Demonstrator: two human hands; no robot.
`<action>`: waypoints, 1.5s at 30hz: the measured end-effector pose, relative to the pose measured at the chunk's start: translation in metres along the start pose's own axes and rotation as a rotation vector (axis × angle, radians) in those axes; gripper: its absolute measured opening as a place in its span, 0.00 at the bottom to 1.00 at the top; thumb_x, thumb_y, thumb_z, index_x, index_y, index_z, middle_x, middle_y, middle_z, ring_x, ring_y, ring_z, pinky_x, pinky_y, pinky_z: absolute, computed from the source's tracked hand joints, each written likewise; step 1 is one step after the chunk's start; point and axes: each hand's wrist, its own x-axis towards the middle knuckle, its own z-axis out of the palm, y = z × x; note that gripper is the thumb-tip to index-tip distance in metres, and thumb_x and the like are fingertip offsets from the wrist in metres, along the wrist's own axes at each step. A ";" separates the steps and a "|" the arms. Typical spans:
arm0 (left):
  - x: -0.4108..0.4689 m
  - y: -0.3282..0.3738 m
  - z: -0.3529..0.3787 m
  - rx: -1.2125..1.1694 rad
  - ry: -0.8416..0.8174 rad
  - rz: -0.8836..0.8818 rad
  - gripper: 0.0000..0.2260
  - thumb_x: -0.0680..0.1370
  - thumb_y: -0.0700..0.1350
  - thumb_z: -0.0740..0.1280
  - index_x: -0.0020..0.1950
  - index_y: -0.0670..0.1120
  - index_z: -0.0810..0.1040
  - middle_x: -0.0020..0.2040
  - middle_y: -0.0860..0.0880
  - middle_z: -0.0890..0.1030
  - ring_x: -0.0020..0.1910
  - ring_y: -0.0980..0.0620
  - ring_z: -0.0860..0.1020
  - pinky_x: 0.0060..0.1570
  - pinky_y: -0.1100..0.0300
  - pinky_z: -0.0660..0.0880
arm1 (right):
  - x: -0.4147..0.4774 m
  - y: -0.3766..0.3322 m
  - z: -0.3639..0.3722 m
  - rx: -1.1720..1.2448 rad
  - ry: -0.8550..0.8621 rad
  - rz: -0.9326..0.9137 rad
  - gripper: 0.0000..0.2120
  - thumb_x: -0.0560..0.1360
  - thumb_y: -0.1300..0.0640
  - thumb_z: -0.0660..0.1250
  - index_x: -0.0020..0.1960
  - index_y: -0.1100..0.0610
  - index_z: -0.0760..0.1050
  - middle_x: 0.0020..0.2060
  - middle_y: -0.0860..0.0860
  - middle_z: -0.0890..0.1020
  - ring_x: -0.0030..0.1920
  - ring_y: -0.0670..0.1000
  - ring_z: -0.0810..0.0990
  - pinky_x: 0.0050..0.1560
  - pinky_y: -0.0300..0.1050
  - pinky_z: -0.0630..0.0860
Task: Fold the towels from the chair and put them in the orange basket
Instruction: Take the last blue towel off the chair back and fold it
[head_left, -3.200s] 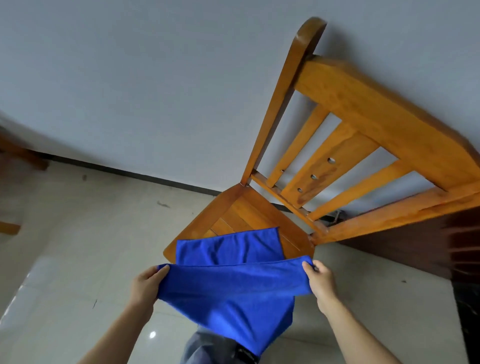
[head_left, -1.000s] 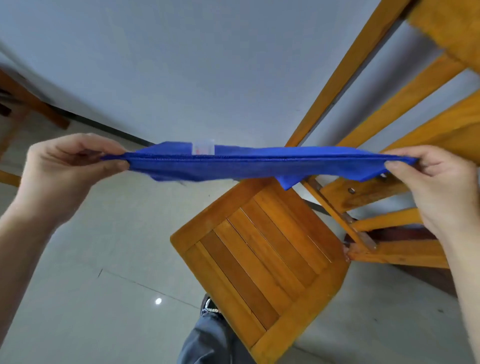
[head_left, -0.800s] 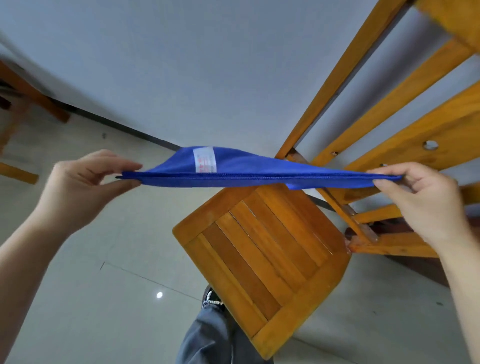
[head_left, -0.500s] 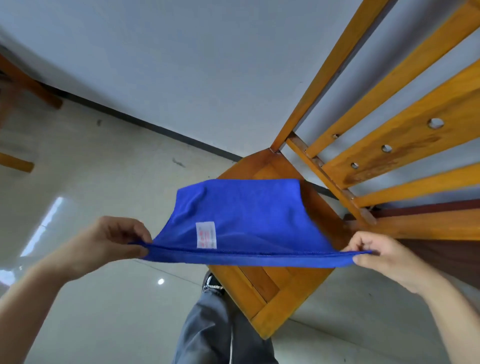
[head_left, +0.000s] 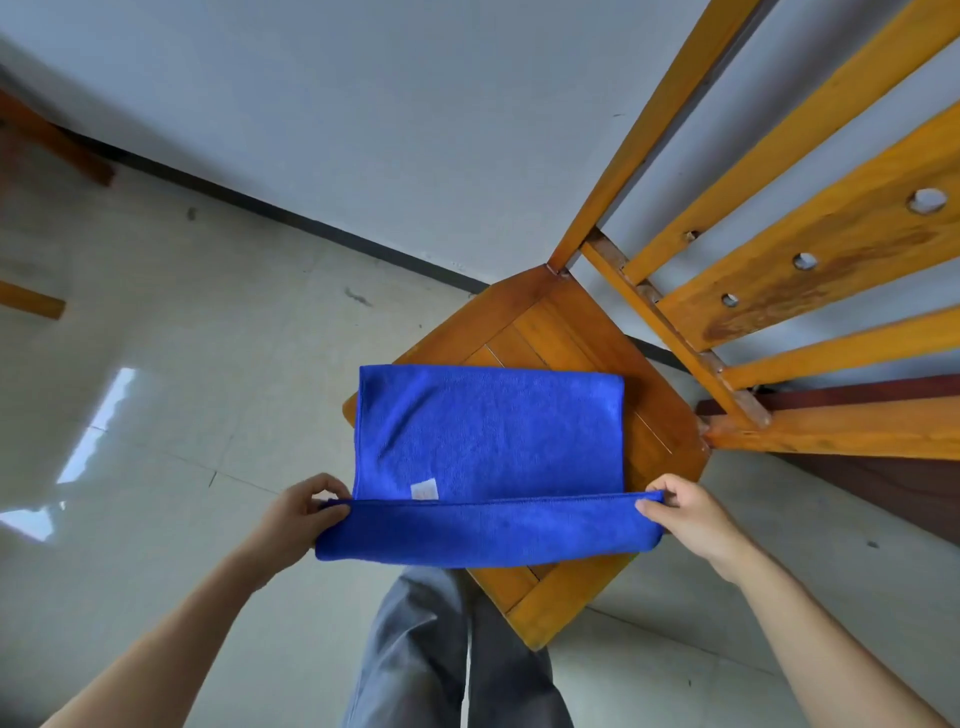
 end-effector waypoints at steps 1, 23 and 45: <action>0.005 0.004 0.002 0.010 0.063 0.035 0.09 0.76 0.33 0.64 0.39 0.44 0.75 0.29 0.43 0.75 0.26 0.51 0.65 0.26 0.63 0.64 | 0.005 -0.005 0.001 0.005 0.059 -0.020 0.07 0.75 0.63 0.65 0.39 0.57 0.70 0.33 0.52 0.74 0.38 0.50 0.73 0.36 0.40 0.68; 0.095 0.068 0.020 0.466 0.531 0.285 0.19 0.77 0.45 0.65 0.67 0.45 0.70 0.64 0.43 0.72 0.63 0.41 0.69 0.60 0.49 0.67 | 0.092 -0.060 0.025 -0.235 0.575 -0.123 0.19 0.74 0.59 0.68 0.63 0.59 0.70 0.60 0.58 0.75 0.61 0.57 0.73 0.58 0.50 0.73; 0.068 0.016 0.055 1.204 0.166 0.407 0.31 0.55 0.44 0.82 0.56 0.43 0.80 0.60 0.37 0.78 0.55 0.36 0.79 0.45 0.43 0.78 | 0.071 -0.013 0.063 -0.115 0.460 0.168 0.27 0.75 0.56 0.66 0.71 0.59 0.62 0.66 0.60 0.68 0.65 0.60 0.69 0.57 0.54 0.75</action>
